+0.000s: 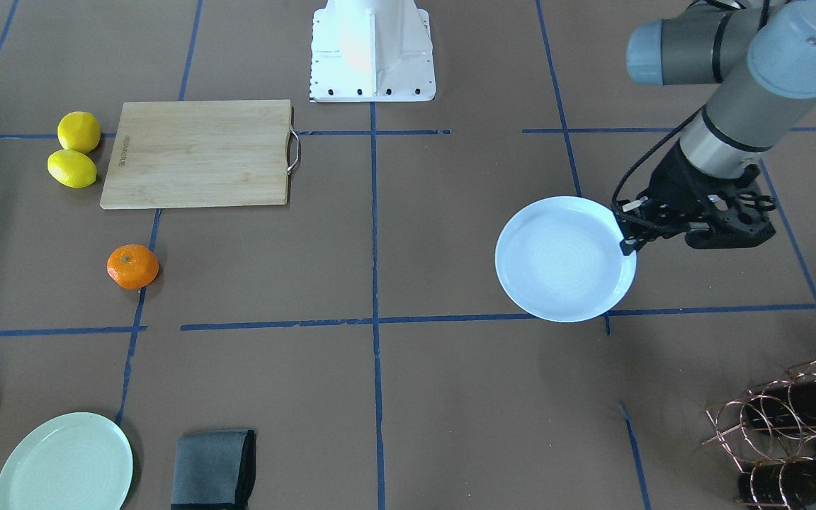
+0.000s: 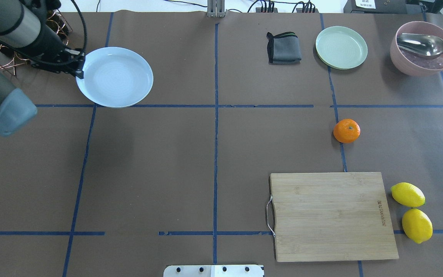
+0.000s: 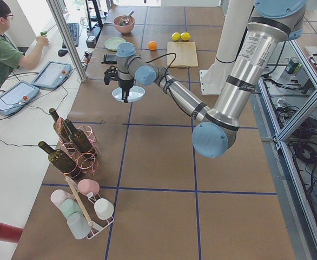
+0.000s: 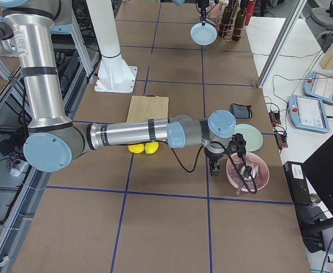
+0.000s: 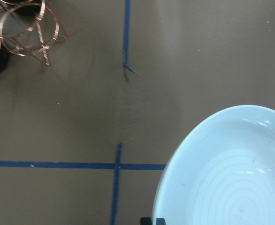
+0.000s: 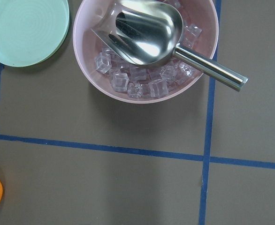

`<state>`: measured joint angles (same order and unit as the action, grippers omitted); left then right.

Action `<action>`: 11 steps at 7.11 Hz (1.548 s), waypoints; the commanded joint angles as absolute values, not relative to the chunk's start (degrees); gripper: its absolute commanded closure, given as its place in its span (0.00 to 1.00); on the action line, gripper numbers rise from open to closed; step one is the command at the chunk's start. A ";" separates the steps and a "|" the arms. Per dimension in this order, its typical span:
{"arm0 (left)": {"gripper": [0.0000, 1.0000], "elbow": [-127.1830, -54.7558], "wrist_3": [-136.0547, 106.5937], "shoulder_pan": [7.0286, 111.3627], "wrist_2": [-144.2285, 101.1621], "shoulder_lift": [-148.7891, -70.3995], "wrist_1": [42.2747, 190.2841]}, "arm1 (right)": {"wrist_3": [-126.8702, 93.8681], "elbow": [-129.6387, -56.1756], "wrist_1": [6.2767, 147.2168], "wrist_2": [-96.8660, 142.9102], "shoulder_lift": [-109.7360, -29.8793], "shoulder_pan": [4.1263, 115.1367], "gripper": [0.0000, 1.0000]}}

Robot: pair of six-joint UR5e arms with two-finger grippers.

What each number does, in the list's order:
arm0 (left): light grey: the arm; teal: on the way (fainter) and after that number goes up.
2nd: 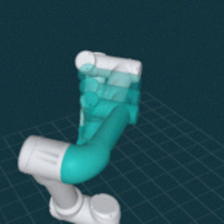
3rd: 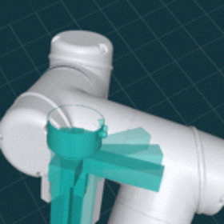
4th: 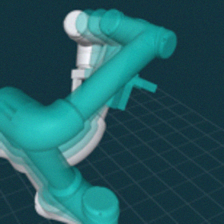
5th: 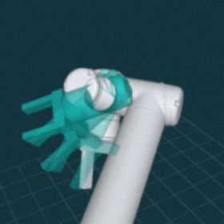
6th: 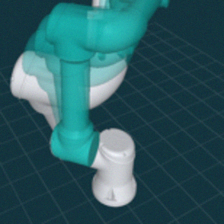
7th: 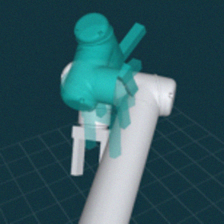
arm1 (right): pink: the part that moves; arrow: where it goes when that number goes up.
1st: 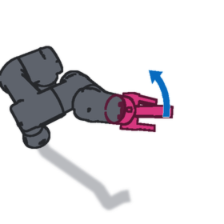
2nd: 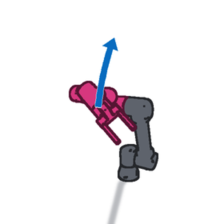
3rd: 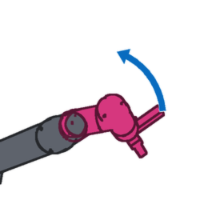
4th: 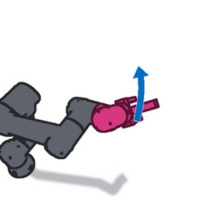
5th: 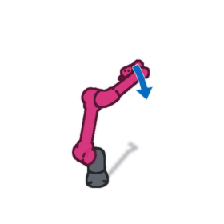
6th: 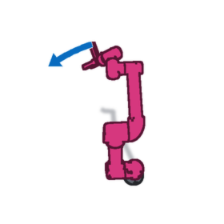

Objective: Pick orange to plate
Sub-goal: 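Slide the light blue plate with the left gripper toward the table center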

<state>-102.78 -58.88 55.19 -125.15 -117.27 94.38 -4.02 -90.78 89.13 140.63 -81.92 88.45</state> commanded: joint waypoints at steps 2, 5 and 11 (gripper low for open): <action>1.00 -96.86 -85.74 40.91 -121.94 -121.55 113.42 | -4.04 -90.79 89.21 140.71 -81.91 88.33 0.00; 1.00 -90.21 -88.86 30.42 -108.30 -123.49 119.76 | -4.13 -90.88 89.12 140.89 -81.91 88.33 0.00; 0.00 -87.63 -80.35 32.24 -108.72 -122.87 123.14 | -5.35 -91.49 89.12 140.71 -81.74 87.02 0.00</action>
<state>-87.56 -82.73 31.14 -108.49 -122.98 123.13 -4.64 -91.29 89.12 140.75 -81.80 87.51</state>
